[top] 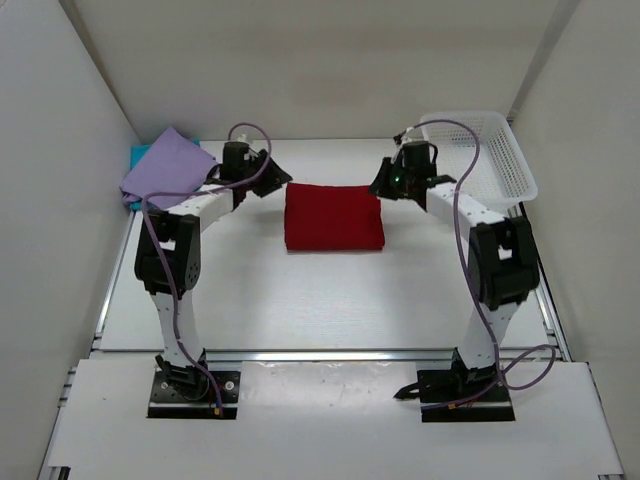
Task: Fold and stack the t-shirts
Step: Fold the long partially folded tshirt into a neat square
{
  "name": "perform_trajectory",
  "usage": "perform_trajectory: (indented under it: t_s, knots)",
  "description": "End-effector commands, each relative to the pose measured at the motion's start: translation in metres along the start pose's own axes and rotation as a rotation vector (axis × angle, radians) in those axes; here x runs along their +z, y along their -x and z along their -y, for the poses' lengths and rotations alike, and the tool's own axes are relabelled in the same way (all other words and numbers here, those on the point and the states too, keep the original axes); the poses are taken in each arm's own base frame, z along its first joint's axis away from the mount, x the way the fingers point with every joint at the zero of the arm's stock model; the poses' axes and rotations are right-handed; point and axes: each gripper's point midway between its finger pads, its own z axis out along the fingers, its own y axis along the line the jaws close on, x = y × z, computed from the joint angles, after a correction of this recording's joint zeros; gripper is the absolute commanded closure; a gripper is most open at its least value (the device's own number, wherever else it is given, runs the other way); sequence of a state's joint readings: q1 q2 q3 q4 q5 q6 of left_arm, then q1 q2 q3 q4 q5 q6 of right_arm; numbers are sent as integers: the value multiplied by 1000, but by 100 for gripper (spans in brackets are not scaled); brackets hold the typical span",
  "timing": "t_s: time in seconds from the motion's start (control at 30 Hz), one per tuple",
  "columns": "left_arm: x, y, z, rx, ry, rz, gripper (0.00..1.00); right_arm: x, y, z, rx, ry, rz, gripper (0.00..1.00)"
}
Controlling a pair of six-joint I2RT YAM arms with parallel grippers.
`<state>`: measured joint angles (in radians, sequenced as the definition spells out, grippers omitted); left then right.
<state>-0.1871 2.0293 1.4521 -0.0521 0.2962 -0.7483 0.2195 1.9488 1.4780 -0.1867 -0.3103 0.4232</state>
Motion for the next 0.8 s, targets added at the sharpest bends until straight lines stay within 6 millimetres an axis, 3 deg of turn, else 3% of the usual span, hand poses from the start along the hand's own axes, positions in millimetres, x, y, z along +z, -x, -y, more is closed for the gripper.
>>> perform_trajectory:
  t_s: [0.0, 0.07, 0.23, 0.33, 0.37, 0.4, 0.43, 0.53, 0.67, 0.7, 0.73, 0.77]
  knots:
    - [-15, -53, 66, 100, -147, -40, 47, -27, -10, -34, -47, 72, 97, 99]
    - [-10, -79, 59, 84, -138, -75, 49, -24, -53, -21, 7, 76, 50, 100]
    - [-10, -138, 2, 14, -49, -166, 53, -22, -113, 14, 65, 38, -31, 100]
    - [-25, -152, -21, -54, -51, -156, 52, -23, -138, 33, 107, 17, -72, 100]
    - [-33, -162, -24, -74, -53, -160, 50, -28, -142, 34, 107, 18, -64, 100]
    - [-39, -156, -19, -80, -81, -134, 50, -30, -149, 37, 119, 14, -75, 100]
    - [-45, -167, -26, -96, -68, -151, 50, -32, -147, 36, 112, 10, -65, 100]
    - [-63, -167, -22, -94, -98, -129, 47, -43, -145, 25, 98, 36, -62, 100]
    - [-75, -138, -8, -51, -117, -61, 47, -50, -104, -4, 42, 76, 20, 100]
    - [-76, -127, -1, -39, -122, -38, 47, -47, -104, -4, 38, 74, 16, 100]
    - [-74, -118, -3, -23, -101, -8, 48, -45, -85, -18, 12, 97, 41, 100]
    - [-72, -113, 0, -7, -90, -2, 47, -35, -90, -16, 10, 94, 9, 100]
